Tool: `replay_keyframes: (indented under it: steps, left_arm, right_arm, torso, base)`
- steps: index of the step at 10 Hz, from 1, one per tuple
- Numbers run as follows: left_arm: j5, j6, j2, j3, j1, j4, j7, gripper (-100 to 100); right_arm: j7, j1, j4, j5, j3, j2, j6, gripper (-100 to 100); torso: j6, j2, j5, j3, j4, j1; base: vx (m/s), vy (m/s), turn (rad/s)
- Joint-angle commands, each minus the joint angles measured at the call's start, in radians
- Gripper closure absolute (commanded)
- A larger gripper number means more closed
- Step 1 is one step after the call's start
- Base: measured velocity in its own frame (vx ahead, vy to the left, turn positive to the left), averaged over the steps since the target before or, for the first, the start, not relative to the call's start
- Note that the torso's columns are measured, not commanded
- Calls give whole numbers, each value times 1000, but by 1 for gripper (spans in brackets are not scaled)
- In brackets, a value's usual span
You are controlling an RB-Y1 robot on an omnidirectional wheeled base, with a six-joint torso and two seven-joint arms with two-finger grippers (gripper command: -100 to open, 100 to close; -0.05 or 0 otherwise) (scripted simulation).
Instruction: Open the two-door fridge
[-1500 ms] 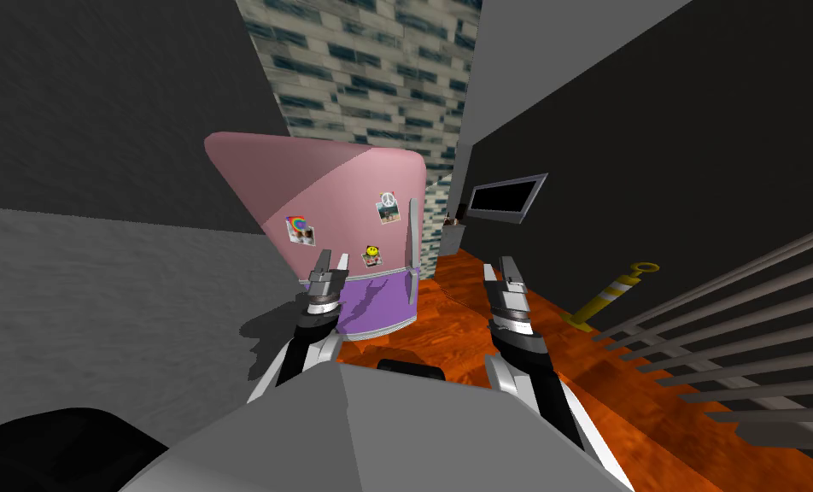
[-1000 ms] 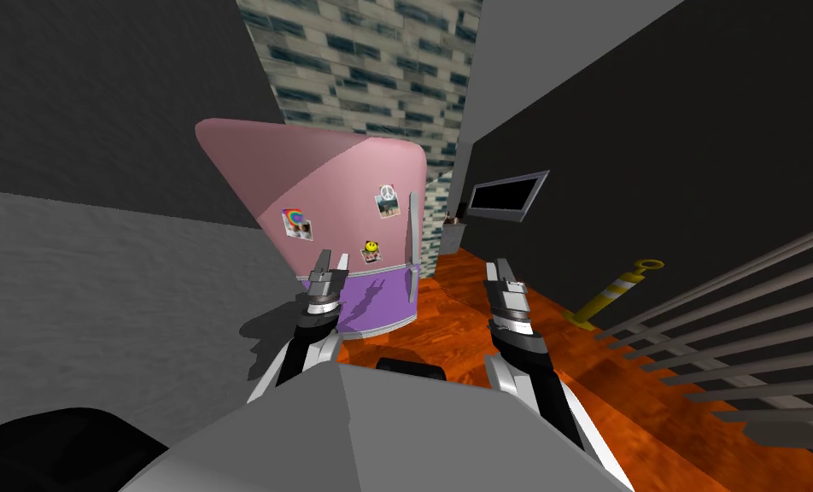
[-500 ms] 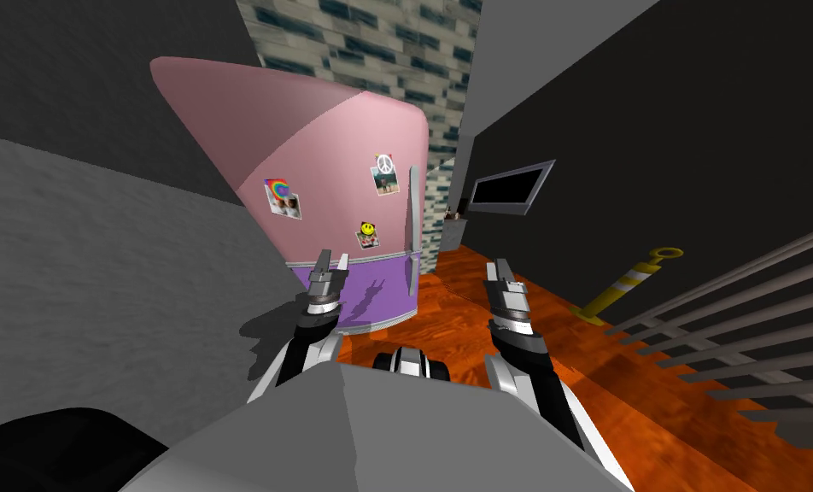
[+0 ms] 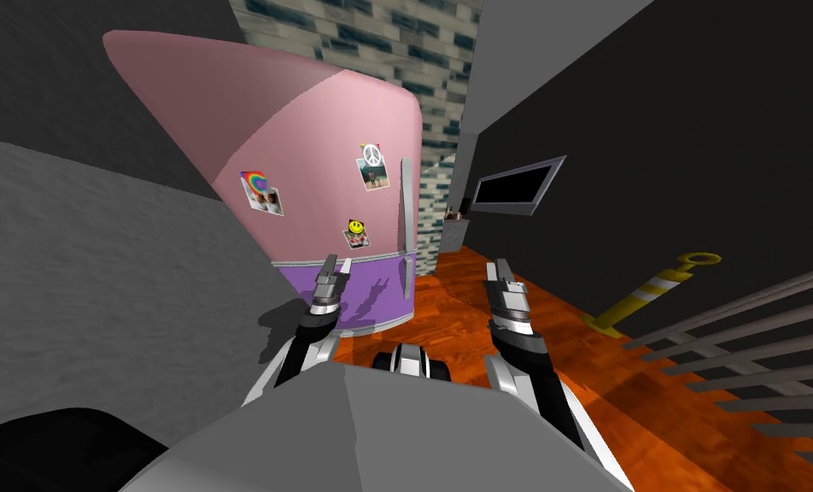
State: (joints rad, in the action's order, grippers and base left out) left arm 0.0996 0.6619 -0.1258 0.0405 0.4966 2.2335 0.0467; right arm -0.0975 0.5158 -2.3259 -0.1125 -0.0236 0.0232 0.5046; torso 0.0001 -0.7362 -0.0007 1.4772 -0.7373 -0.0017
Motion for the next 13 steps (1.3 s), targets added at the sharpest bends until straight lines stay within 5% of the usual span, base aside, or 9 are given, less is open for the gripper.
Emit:
replay_keyframes:
  steps: [1,13]
  left_arm:
    - [-4,15,-9,16,-17,-59,-16,-100]
    - [-26,83,-16,85,-63,-302,-82,-100]
  right_arm:
    - [0,0,0,0,0,0,0,0]
    - [0,0,0,0,0,0,0,0]
  torso:
    - [0,-3,1,-2,-1,4]
    - [0,-2,1,-1,-1,3]
  base:
    - [136,-155,67]
    - [112,-150,59]
